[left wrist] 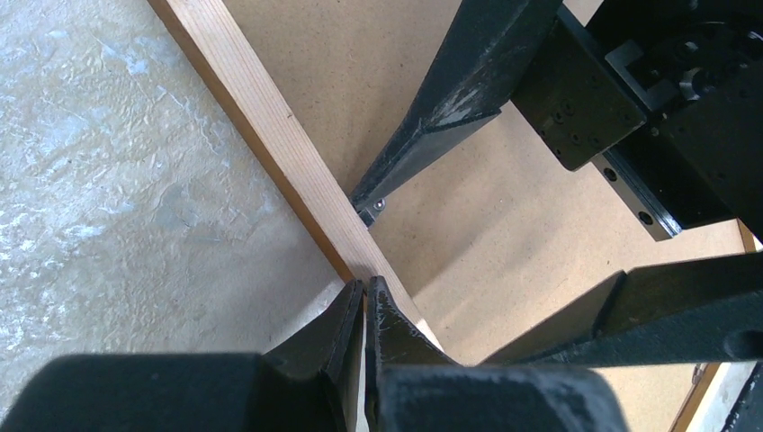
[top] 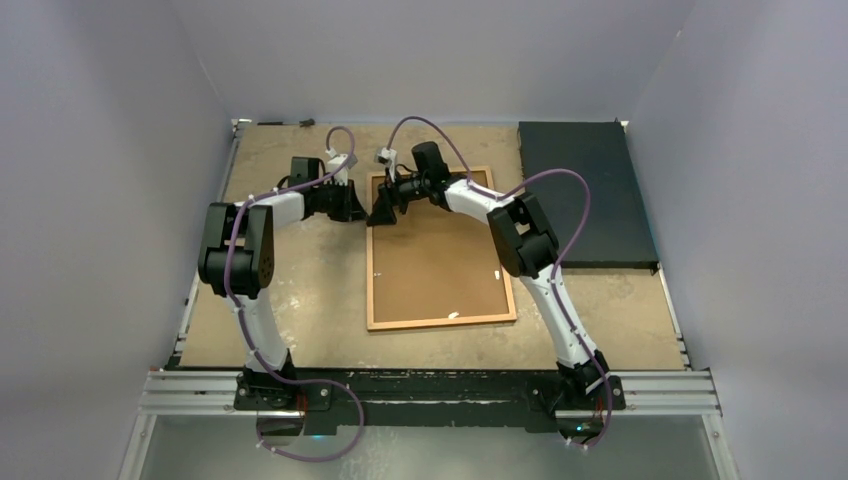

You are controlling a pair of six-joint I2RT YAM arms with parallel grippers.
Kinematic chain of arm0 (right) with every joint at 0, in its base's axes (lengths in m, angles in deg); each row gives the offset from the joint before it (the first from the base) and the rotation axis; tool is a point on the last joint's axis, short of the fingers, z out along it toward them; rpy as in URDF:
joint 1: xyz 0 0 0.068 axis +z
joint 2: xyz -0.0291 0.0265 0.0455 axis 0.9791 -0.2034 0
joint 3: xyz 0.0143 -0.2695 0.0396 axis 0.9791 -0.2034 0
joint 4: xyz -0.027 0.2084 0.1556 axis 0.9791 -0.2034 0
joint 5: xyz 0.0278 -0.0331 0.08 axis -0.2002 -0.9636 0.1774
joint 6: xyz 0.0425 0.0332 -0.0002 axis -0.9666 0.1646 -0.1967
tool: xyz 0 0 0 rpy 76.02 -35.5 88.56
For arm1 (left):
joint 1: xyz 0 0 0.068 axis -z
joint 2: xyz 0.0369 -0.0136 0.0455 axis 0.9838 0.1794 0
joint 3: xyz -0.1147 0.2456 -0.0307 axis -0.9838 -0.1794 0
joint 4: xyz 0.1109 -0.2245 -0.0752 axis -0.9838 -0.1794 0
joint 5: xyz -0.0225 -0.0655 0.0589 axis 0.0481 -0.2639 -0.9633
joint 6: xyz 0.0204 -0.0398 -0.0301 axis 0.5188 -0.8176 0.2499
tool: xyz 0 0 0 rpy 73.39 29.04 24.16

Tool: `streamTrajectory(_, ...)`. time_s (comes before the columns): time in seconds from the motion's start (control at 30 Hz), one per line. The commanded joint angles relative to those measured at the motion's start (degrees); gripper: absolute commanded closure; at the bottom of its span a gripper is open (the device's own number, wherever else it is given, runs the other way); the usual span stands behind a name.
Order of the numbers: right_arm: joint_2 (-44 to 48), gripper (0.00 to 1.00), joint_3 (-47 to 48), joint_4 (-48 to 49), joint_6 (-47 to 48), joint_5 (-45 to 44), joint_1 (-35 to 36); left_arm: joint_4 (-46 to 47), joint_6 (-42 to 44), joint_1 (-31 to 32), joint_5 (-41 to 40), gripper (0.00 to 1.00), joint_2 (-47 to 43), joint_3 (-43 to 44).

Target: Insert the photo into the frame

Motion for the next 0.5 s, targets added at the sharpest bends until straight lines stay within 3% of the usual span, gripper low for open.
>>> streamTrajectory(0.0, 7.4, 0.18, -3.1, 6.5, -6.9, -0.4, 1.9, -5.3, 2.9, -0.8, -2.5, 1.00, -0.8, 1.0)
streamTrajectory(0.13, 15.5, 0.02, -8.8, 13.5, -14.1, -14.6, 0.3, -10.4, 7.1, -2.3, -3.1, 0.95, -2.6, 3.9)
streamTrajectory(0.3, 26.4, 0.01, -20.6, 17.3, -21.4, -31.5, -4.7, -17.4, 14.1, -3.3, -3.2, 0.86, -4.5, 5.1)
streamTrajectory(0.47, 34.1, 0.01, -31.6, 10.2, -27.5, -48.1, -9.8, -17.6, 17.5, -3.2, -4.3, 0.83, -5.4, 4.2)
